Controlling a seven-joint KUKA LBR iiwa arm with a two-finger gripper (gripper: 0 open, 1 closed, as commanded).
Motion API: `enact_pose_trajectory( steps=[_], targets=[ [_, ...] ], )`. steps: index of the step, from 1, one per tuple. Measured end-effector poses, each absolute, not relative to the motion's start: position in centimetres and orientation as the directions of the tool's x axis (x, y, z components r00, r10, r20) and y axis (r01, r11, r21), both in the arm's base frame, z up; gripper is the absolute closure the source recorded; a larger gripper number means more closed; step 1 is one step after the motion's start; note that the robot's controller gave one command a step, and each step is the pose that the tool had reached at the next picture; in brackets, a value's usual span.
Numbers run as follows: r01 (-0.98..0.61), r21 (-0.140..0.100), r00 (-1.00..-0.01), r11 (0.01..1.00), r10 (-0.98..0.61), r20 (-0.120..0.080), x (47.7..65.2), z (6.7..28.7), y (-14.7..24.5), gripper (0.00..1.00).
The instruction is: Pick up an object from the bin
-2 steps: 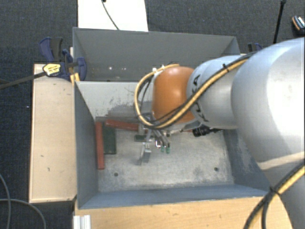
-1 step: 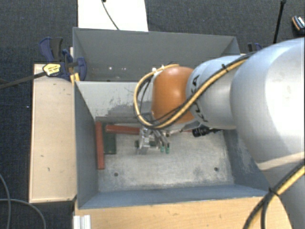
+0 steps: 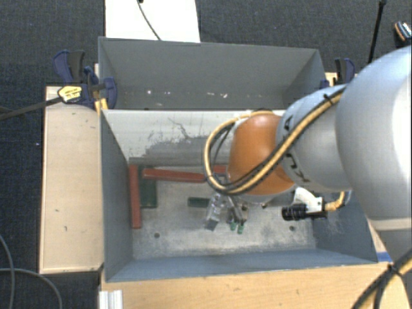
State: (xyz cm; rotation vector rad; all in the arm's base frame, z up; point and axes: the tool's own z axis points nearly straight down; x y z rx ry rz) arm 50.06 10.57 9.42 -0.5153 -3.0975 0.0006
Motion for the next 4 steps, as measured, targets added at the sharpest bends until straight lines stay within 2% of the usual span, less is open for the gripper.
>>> enact_pose_trajectory(
  steps=[1,2,3,4],
  targets=[
    [0.327,0.001,-0.945,0.945,0.327,0.001,50.1,9.4,10.6,0.0],
    [0.191,0.001,-0.982,0.982,0.191,-0.004,53.7,7.0,10.0,0.0],
    [0.195,0.002,-0.981,0.981,0.195,-0.004,53.7,7.1,10.1,1.0],
    [0.178,0.005,-0.984,0.984,0.178,-0.011,55.2,30.0,9.7,1.0]
  ],
)
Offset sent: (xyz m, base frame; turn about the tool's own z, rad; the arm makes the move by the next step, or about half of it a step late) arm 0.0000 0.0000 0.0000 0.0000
